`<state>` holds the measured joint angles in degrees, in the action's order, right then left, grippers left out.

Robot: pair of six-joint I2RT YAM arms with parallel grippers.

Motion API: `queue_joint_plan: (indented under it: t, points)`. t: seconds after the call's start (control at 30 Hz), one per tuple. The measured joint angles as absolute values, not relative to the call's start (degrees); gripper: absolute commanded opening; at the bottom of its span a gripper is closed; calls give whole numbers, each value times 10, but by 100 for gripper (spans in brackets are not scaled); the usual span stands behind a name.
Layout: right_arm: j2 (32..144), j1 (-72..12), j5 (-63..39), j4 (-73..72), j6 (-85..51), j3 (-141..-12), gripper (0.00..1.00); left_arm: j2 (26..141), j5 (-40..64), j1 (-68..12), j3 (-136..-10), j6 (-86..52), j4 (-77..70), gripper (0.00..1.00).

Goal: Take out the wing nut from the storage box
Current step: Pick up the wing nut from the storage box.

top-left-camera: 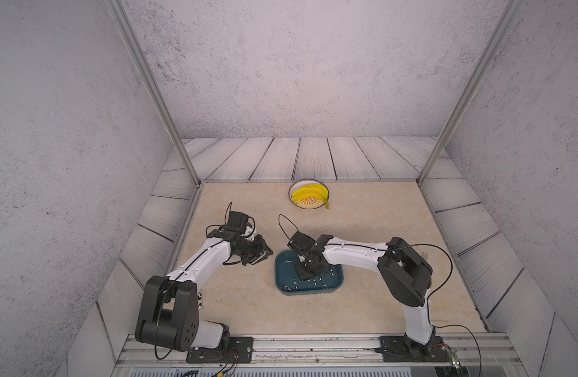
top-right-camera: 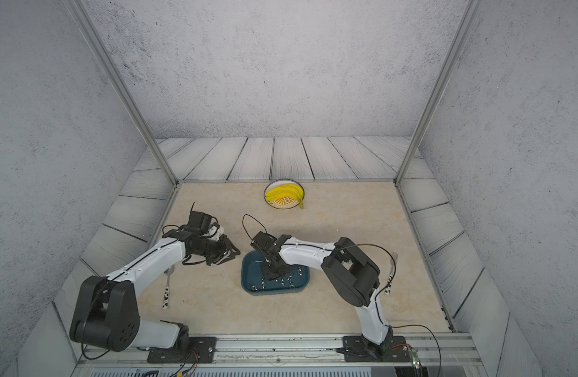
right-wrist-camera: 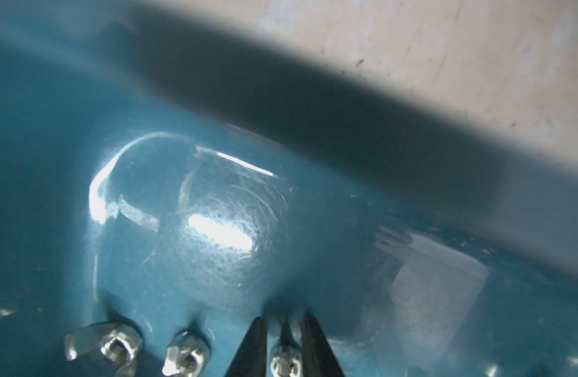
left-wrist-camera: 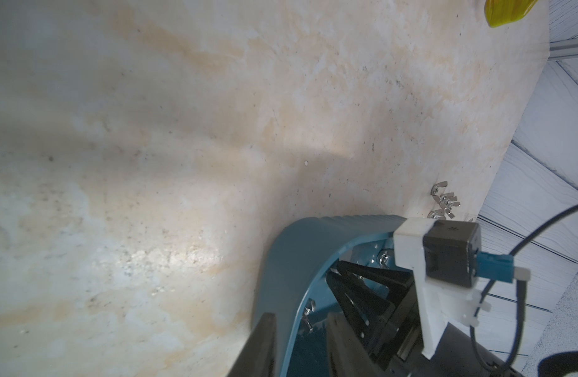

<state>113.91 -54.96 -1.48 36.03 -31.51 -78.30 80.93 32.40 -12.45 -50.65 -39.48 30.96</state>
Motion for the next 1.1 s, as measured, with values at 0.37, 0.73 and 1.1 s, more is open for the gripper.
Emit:
queue_joint_plan:
  t: [0.37, 0.73, 1.1]
  points:
    - [1139, -550, 0, 373, -308, -784, 0, 819, 326, -126, -507, -395, 310, 33]
    - [1105, -545, 61, 416, -295, -831, 0, 828, 306, -164, -576, -375, 332, 33]
    - [1033, -421, 106, 433, -289, -824, 0, 866, 305, -242, -651, -359, 335, 33]
